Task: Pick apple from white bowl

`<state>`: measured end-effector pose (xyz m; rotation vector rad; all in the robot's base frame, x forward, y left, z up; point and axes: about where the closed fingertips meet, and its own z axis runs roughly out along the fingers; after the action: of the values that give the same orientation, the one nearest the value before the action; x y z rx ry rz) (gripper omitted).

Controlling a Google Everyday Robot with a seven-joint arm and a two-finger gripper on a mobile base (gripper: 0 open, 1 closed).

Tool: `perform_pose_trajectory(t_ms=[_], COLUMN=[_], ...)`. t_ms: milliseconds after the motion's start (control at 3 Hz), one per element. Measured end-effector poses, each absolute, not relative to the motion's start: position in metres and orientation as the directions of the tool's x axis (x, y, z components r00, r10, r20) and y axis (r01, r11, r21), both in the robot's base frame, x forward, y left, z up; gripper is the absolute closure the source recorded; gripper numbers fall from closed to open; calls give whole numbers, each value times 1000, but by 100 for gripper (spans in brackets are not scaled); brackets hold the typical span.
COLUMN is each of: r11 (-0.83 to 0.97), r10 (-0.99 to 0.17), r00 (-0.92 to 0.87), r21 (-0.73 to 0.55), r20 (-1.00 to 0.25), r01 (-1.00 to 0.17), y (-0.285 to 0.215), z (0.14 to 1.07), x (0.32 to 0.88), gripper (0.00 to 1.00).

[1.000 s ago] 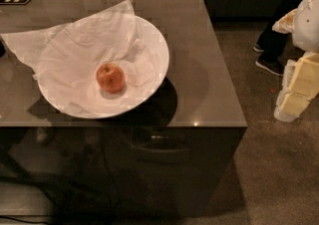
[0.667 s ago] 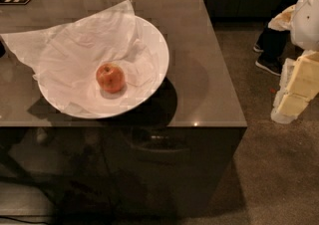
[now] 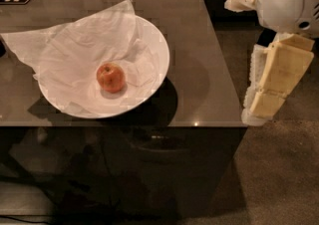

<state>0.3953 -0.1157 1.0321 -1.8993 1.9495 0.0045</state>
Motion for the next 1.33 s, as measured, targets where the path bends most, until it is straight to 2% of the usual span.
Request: perform_pose_trajectory(t_ms=[333,1000,1333], r11=[-27,-35,-71], r10=[-952,-955,-941], r00=[111,132,177], r21=[-284,-341,-343], r20=[-286,-266,-287], r01=[-959,-939,-936], y=[-75,-65,-40], z=[1049,1067,1061], x=[390,384,410], gripper=[0,0,0])
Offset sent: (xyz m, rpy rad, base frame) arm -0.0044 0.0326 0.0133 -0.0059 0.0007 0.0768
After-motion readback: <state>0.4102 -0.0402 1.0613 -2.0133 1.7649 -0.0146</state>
